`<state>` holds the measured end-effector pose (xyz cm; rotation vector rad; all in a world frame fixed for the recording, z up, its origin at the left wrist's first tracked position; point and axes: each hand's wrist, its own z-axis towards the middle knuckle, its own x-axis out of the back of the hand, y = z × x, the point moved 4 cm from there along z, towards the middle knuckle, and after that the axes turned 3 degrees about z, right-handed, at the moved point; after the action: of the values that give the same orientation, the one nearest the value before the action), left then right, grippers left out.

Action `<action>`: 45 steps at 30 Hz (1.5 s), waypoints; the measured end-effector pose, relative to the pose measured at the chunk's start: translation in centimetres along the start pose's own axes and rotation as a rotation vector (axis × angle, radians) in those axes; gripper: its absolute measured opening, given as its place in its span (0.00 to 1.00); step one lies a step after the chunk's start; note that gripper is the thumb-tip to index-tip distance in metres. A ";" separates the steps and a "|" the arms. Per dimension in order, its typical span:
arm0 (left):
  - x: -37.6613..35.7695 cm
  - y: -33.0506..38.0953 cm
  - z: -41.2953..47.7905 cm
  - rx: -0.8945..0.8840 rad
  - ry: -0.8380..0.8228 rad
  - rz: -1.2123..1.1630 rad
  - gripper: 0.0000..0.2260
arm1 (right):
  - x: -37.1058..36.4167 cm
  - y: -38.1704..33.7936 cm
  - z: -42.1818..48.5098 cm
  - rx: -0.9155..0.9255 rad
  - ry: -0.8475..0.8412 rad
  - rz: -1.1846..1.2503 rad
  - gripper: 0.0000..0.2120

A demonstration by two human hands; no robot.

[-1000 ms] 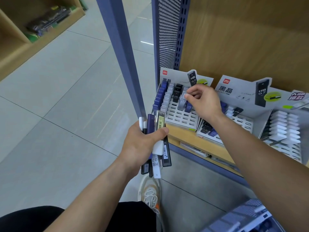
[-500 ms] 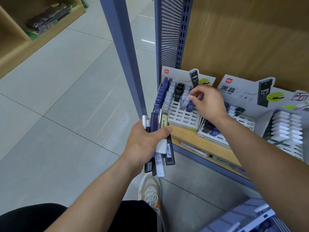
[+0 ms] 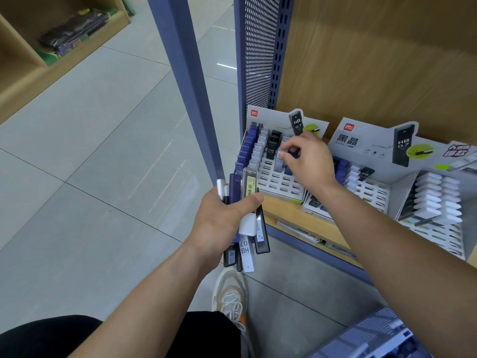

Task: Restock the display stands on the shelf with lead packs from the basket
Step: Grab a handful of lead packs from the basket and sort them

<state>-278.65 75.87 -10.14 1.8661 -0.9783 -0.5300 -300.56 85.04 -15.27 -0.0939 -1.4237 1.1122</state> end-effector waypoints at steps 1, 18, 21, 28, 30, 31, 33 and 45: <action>0.0 0.0 0.0 0.007 -0.001 -0.005 0.09 | -0.1 0.0 -0.2 0.015 0.001 -0.037 0.02; -4.3 1.3 -0.1 -0.019 -0.121 -0.072 0.09 | 7.3 -7.9 -14.2 -0.509 -0.327 0.808 0.08; -5.8 1.5 -0.7 0.005 -0.120 -0.076 0.13 | 7.7 -7.6 -16.2 -0.592 -0.240 0.923 0.13; -9.3 2.5 -2.0 0.011 -0.106 -0.069 0.17 | 9.9 -6.5 -18.2 -0.715 -0.059 1.121 0.03; -10.1 2.8 -2.4 0.001 -0.117 -0.072 0.16 | 10.6 -6.1 -18.6 -0.729 -0.032 1.153 0.04; -10.5 3.0 -2.5 -0.009 -0.125 -0.068 0.14 | 10.9 -5.8 -18.7 -0.731 -0.022 1.167 0.05; -11.2 3.0 -2.8 -0.032 -0.145 -0.046 0.09 | 11.4 -5.2 -19.0 -0.745 -0.017 1.187 0.07; -11.6 1.9 -2.2 -0.119 -0.155 0.108 0.08 | 11.6 -3.3 -18.6 -0.710 -0.073 1.198 0.10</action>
<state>-284.74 85.90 -7.91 1.6761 -1.1187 -0.6610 -286.52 101.01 -8.99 -1.5843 -1.7885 1.4481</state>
